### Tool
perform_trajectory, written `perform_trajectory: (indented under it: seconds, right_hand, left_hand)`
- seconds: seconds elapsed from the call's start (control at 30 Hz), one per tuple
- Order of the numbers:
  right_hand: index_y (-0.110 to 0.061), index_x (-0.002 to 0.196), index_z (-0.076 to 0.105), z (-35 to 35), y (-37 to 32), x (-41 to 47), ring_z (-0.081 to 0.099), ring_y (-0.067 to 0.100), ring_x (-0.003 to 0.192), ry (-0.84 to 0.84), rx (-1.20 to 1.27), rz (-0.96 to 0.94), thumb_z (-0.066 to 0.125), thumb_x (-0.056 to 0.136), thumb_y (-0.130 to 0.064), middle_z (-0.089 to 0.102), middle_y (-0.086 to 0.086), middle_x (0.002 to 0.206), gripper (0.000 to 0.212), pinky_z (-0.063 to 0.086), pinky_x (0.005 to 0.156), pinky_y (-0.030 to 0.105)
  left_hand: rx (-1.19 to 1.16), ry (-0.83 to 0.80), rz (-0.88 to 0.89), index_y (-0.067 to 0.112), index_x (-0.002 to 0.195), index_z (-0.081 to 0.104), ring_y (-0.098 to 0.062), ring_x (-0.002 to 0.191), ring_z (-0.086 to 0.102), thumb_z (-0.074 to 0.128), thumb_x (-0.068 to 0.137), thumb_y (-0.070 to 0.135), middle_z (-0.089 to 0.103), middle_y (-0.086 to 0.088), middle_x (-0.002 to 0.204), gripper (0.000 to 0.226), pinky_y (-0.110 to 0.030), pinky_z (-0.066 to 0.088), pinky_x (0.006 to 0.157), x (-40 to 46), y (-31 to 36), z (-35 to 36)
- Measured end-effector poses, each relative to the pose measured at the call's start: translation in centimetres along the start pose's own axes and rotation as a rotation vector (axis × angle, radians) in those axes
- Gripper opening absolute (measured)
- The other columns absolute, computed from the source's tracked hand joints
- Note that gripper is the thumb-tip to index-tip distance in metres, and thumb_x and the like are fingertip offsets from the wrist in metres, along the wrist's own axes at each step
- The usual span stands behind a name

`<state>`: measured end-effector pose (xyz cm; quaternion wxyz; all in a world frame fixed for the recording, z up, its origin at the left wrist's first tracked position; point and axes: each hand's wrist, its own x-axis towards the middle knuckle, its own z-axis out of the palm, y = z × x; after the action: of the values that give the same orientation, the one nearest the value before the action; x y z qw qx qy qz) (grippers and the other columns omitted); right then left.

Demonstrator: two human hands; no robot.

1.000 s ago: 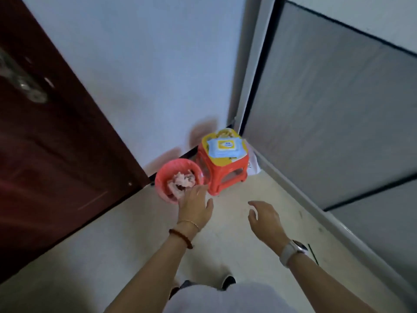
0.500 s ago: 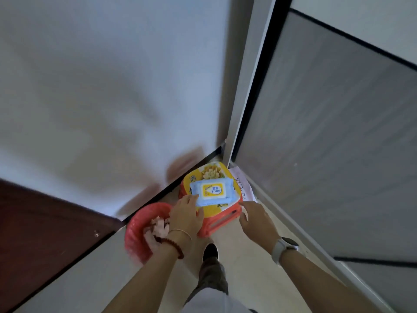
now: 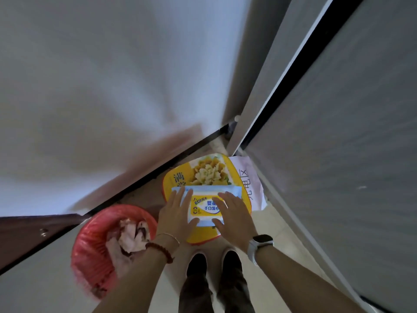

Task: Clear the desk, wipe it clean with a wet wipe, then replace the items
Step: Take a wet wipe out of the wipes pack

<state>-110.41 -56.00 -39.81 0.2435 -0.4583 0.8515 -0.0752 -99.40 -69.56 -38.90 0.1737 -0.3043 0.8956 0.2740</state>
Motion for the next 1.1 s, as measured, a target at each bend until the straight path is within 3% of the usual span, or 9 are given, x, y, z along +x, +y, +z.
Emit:
perform_trajectory:
  seconds: [0.13, 0.3, 0.63, 0.73, 0.8, 0.87, 0.93, 1.0, 1.1]
  right_hand:
    - [-0.021, 0.121, 0.047, 3.8, 1.6, 2.5, 0.062, 0.028, 0.109, -0.056, -0.204, -0.117, 0.081, 0.045, -0.059, 0.064, 0.007, 0.120, 0.092, 0.051, 0.084, 0.050]
    - [-0.020, 0.107, 0.068, 3.7, 2.0, 3.5, 0.066, 0.030, 0.094, 0.006, -0.287, -0.222, 0.081, 0.046, -0.060, 0.068, 0.010, 0.106, 0.074, 0.054, 0.076, 0.041]
    - [-0.013, 0.108, 0.068, 2.7, 2.0, 3.5, 0.067, 0.034, 0.091, -0.013, -0.348, -0.305, 0.083, 0.053, -0.051, 0.068, 0.015, 0.106, 0.068, 0.055, 0.070, 0.039]
    - [-0.007, 0.108, 0.066, 3.4, 1.9, 3.2, 0.066, 0.038, 0.093, 0.048, -0.381, -0.317, 0.083, 0.056, -0.046, 0.067, 0.020, 0.106, 0.067, 0.056, 0.070, 0.043]
    - [-0.004, 0.113, 0.059, 4.0, 1.9, 3.1, 0.065, 0.041, 0.095, 0.069, -0.396, -0.339, 0.074, 0.071, -0.041, 0.066, 0.023, 0.107, 0.059, 0.055, 0.072, 0.044]
    - [-0.003, 0.113, 0.055, 3.5, 1.4, 3.2, 0.066, 0.038, 0.092, 0.106, -0.334, -0.327, 0.044, 0.093, -0.036, 0.067, 0.022, 0.105, 0.040, 0.056, 0.068, 0.040]
    - [-0.005, 0.112, 0.060, 1.4, 0.7, 4.0, 0.065, 0.033, 0.093, 0.105, -0.121, -0.245, 0.023, 0.101, -0.031, 0.068, 0.017, 0.104, 0.046, 0.055, 0.067, 0.038]
    - [-0.010, 0.113, 0.060, -0.4, 0.7, 5.2, 0.060, 0.032, 0.098, 0.071, 0.091, -0.168, 0.027, 0.100, -0.033, 0.067, 0.012, 0.104, 0.042, 0.052, 0.075, 0.042]
    - [-0.012, 0.105, 0.062, -1.5, 1.2, 7.1, 0.055, 0.029, 0.100, 0.164, 0.237, 0.019, 0.036, 0.098, -0.035, 0.065, 0.009, 0.101, 0.035, 0.047, 0.080, 0.042]
  left_hand:
    - [0.083, -0.052, -0.014, 0.022, 0.145, -0.007, -0.016, 0.143, -0.007, 0.055, 0.086, 0.041, -0.011, 0.004, 0.154, 0.088, -0.040, 0.019, 0.110, 2.0, -1.9, 3.9]
    - [-0.016, -0.011, 0.010, 0.022, 0.145, -0.001, -0.015, 0.143, -0.001, 0.067, 0.079, 0.034, -0.006, 0.006, 0.155, 0.096, -0.040, 0.023, 0.108, 2.2, -3.0, 5.1]
    - [-0.200, 0.049, -0.042, 0.024, 0.144, -0.006, -0.027, 0.138, 0.023, 0.076, 0.070, 0.029, 0.022, -0.006, 0.150, 0.111, -0.052, 0.039, 0.097, 2.7, -3.3, 5.6]
    - [-0.207, 0.049, -0.058, 0.020, 0.145, -0.003, -0.024, 0.140, 0.017, 0.076, 0.071, 0.029, 0.017, -0.004, 0.153, 0.109, -0.052, 0.037, 0.099, 2.8, -3.4, 5.6]
    - [-0.213, 0.044, -0.056, 0.021, 0.145, -0.003, -0.022, 0.142, 0.010, 0.074, 0.073, 0.028, 0.013, -0.003, 0.154, 0.107, -0.050, 0.033, 0.103, 2.7, -3.3, 5.7]
    - [-0.222, 0.040, -0.052, 0.021, 0.145, -0.002, -0.020, 0.143, 0.006, 0.074, 0.074, 0.025, 0.011, 0.000, 0.155, 0.104, -0.049, 0.032, 0.104, 2.6, -3.3, 5.9]
    - [-0.245, 0.046, -0.045, 0.021, 0.145, 0.001, -0.020, 0.143, 0.006, 0.073, 0.075, 0.023, 0.011, 0.001, 0.155, 0.100, -0.047, 0.031, 0.103, 2.3, -3.4, 6.0]
    - [-0.251, 0.057, -0.036, 0.019, 0.145, 0.003, -0.022, 0.143, 0.007, 0.072, 0.076, 0.022, 0.014, -0.002, 0.154, 0.098, -0.045, 0.030, 0.103, 2.2, -3.3, 6.1]
    - [-0.206, 0.053, -0.026, 0.016, 0.145, 0.002, -0.022, 0.143, 0.005, 0.070, 0.077, 0.020, 0.012, -0.003, 0.154, 0.096, -0.046, 0.030, 0.104, 1.9, -3.0, 6.1]
